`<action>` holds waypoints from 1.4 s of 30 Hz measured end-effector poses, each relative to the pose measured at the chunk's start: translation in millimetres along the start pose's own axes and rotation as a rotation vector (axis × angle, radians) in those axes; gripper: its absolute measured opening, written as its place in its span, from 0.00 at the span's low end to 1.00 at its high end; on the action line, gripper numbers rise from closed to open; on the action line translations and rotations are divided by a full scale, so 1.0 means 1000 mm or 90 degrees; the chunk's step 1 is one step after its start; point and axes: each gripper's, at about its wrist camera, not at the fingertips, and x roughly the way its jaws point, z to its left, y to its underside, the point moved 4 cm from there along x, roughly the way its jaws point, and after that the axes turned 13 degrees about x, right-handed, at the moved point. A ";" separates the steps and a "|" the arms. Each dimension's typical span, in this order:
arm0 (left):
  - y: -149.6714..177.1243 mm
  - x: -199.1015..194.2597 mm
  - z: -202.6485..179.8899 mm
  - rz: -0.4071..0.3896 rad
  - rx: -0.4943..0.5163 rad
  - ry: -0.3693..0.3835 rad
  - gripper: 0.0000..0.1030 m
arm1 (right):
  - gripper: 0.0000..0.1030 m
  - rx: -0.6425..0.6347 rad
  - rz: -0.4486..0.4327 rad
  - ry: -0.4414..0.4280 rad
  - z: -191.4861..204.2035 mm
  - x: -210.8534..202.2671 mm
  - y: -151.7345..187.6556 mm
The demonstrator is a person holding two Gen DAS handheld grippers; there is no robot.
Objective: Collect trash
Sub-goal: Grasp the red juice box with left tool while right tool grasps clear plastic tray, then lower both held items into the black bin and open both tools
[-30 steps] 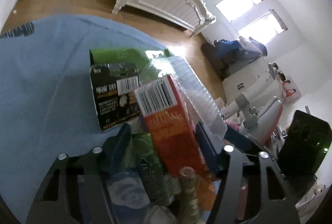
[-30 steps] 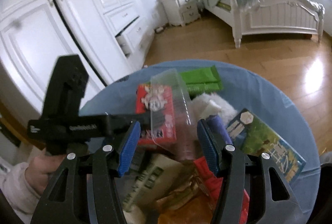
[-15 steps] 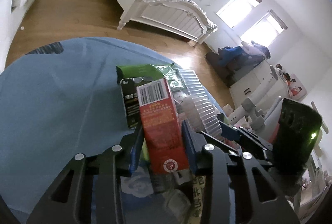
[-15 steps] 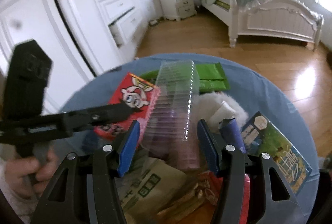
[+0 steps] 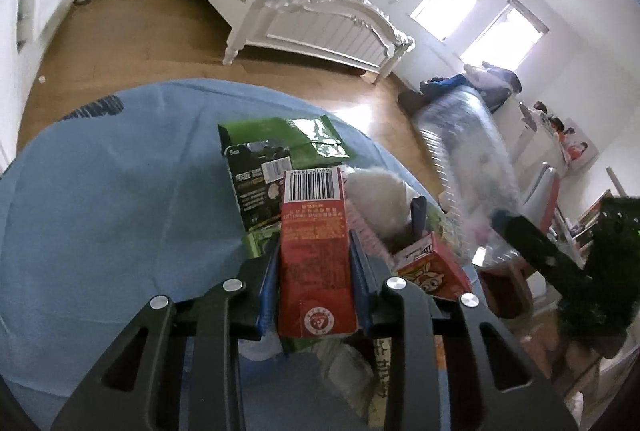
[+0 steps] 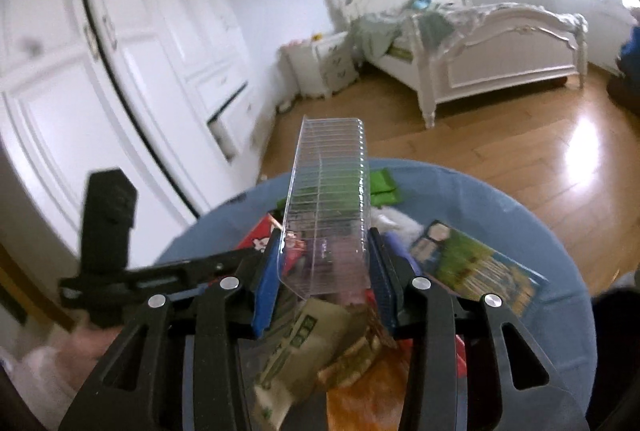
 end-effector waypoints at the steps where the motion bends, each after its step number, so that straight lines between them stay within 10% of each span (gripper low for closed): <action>1: -0.001 -0.002 -0.004 -0.007 -0.001 0.007 0.30 | 0.40 0.011 -0.012 0.001 -0.006 -0.011 0.001; 10: -0.026 -0.008 -0.096 -0.039 0.083 0.090 0.30 | 0.40 0.098 -0.108 0.079 -0.086 -0.088 0.013; 25: 0.011 0.116 -0.287 0.071 0.239 0.224 0.31 | 0.40 0.248 -0.141 0.225 -0.244 -0.162 0.073; 42: 0.046 0.191 -0.336 0.173 0.292 0.212 0.31 | 0.41 0.361 -0.121 0.247 -0.337 -0.163 0.117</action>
